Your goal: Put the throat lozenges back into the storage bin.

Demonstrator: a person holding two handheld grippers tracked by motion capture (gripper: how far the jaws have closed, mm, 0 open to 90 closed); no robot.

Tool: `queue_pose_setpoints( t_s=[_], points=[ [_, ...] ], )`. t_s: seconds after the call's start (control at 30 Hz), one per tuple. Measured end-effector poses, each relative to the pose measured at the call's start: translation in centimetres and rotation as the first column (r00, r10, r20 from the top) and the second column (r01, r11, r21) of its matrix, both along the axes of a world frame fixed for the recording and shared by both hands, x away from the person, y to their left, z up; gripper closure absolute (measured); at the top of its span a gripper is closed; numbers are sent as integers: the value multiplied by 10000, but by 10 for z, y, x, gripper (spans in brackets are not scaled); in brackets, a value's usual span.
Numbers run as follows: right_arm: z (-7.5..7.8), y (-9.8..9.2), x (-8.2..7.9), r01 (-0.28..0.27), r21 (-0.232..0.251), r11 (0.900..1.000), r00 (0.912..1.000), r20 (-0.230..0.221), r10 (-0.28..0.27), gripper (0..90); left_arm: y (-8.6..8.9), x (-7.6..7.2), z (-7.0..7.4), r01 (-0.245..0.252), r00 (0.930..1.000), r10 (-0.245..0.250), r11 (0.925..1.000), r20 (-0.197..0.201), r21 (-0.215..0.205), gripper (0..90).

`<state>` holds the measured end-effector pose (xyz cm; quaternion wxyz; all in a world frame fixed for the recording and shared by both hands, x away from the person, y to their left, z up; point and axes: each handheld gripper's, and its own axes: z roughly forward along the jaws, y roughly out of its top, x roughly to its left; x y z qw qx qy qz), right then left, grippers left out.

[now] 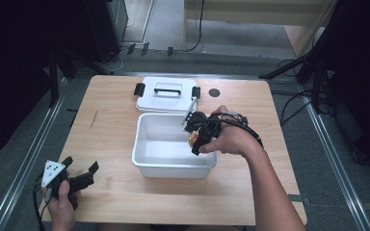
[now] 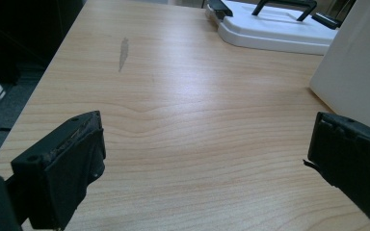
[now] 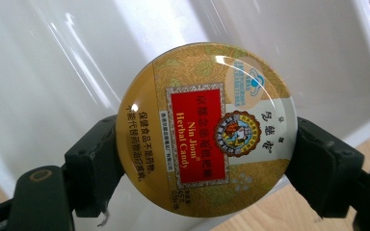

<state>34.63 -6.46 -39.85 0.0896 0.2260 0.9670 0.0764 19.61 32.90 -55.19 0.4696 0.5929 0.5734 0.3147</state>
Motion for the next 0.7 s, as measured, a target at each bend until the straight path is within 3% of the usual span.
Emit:
queue_pose_setpoints(
  t_s=[0.3, 0.5, 0.7],
  points=[
    [-20, -2, 0, -586, -243, 9980, 9983, 9, 586, 205, 0, 0, 0, 12, 10000, -12, 10000, -16, 13, 0],
    [-30, 3, -4, -1205, -815, 9894, 9922, 232, 1228, 204, 0, 0, 0, 15, 10000, -15, 10000, -19, 33, 0],
    [-38, 7, -5, -1427, -1204, 9824, 9896, 11, 1439, 203, 0, 0, 0, 12, 10000, -12, 10000, -12, 17, 0]
  ],
)
